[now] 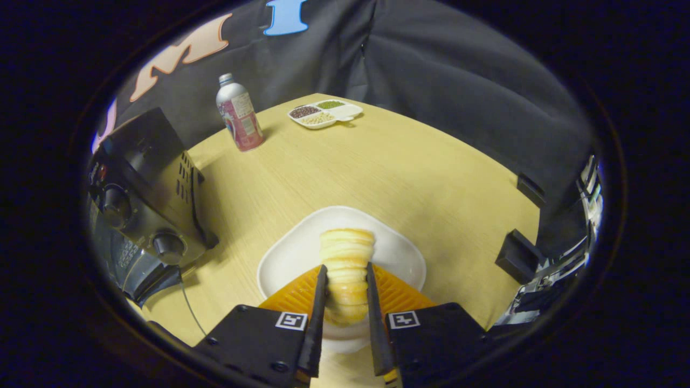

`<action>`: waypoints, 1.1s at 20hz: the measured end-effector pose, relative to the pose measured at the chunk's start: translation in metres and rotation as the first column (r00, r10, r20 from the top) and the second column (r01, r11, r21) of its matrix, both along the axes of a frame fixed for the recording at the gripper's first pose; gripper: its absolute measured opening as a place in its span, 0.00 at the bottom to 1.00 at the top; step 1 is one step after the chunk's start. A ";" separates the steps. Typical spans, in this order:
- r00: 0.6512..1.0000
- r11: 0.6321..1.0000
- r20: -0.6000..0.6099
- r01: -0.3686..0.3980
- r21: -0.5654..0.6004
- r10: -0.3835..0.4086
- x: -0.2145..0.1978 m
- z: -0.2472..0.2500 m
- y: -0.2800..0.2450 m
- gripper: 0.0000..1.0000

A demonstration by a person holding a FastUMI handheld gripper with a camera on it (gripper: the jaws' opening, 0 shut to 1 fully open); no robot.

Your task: Open the toaster oven, put the food inside, and close the toaster oven door.

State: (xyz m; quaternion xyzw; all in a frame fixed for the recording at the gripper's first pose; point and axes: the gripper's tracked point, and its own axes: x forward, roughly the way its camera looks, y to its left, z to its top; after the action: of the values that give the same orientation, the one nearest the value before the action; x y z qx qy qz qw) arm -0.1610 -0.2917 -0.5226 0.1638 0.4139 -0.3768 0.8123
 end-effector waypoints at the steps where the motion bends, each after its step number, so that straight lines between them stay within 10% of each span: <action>1: 1.000 1.000 0.022 0.003 -0.002 -0.003 0.003 0.006 0.001 0.40; 11: 0.950 0.996 0.301 0.071 0.059 -0.086 0.022 0.077 0.048 0.40; 22: 0.907 0.965 0.420 -0.119 0.234 0.010 0.045 0.103 0.207 0.40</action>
State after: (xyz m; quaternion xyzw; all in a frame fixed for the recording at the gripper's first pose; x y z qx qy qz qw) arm -0.1157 -0.0850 -0.4198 0.3289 0.2818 -0.2499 0.8660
